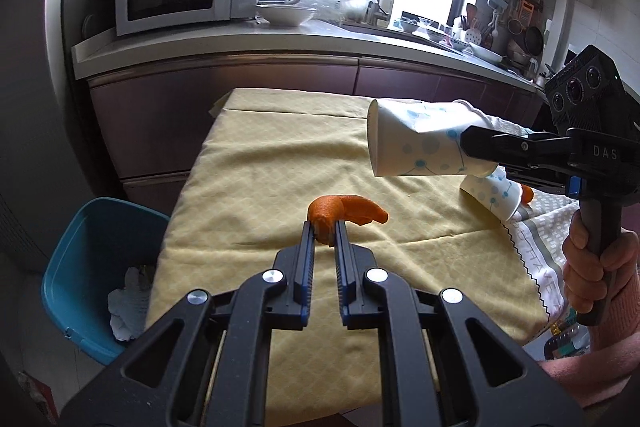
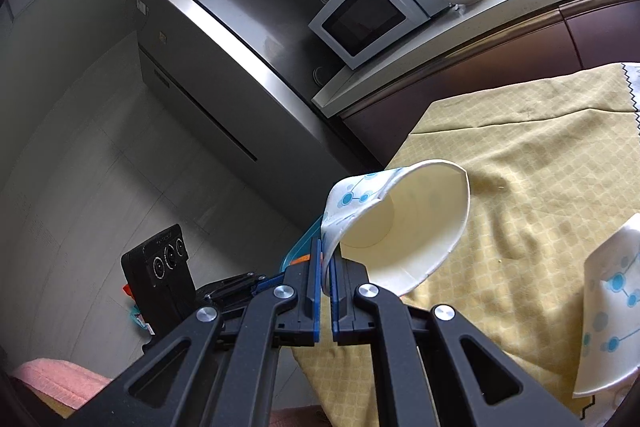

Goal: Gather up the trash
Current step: 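Carry the orange peel with the left tool while the right tool carries the cup to the teal bin, then open the left tool over the teal bin while the right tool opens too, then move both open tools back over the second paper cup and orange peel, then grasp the second blue-dotted cup rim with the left tool while the right tool grasps the orange peel, then carry the cup with the left tool while the right tool carries the orange peel to the teal bin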

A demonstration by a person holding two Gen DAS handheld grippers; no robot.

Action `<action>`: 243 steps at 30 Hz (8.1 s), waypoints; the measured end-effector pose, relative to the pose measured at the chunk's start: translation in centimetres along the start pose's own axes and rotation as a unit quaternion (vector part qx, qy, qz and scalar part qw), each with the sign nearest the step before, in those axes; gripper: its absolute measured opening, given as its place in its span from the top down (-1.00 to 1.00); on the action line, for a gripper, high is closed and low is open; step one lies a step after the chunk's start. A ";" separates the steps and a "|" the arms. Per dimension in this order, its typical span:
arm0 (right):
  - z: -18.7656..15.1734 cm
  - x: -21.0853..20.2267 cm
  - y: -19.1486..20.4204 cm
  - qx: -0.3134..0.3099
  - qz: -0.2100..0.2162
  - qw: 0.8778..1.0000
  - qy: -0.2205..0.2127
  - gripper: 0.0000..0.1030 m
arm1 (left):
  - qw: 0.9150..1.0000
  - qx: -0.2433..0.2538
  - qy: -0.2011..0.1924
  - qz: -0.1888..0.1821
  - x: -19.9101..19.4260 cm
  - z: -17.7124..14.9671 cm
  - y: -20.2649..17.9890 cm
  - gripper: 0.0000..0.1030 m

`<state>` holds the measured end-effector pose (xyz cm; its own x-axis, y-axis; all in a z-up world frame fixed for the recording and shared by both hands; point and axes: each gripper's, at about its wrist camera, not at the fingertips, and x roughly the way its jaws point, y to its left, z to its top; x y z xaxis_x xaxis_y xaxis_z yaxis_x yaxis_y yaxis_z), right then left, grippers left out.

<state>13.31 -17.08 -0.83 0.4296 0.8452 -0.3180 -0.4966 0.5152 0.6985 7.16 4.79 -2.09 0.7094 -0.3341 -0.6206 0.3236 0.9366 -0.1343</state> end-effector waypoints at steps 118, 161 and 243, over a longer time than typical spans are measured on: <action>0.1 5.0 5.1 -0.073 -0.059 0.993 0.069 0.04 | 0.995 -0.074 0.000 0.064 -2.1 -1.4 6.2 0.04; -5.3 -16.8 -12.2 0.081 -0.333 0.936 -0.086 -0.05 | 0.983 0.081 0.129 -0.100 15.1 1.3 -20.5 0.23; -3.6 -5.8 -3.4 -0.021 -0.189 0.982 -0.018 0.95 | 0.999 -0.018 -0.013 -0.028 1.6 1.5 -5.7 0.93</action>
<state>9.77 -23.17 -3.69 0.6149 0.5872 -0.5264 -0.3269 0.7973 0.5075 7.42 -1.22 -1.18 0.7074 -0.3884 -0.5906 0.3415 0.9193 -0.1955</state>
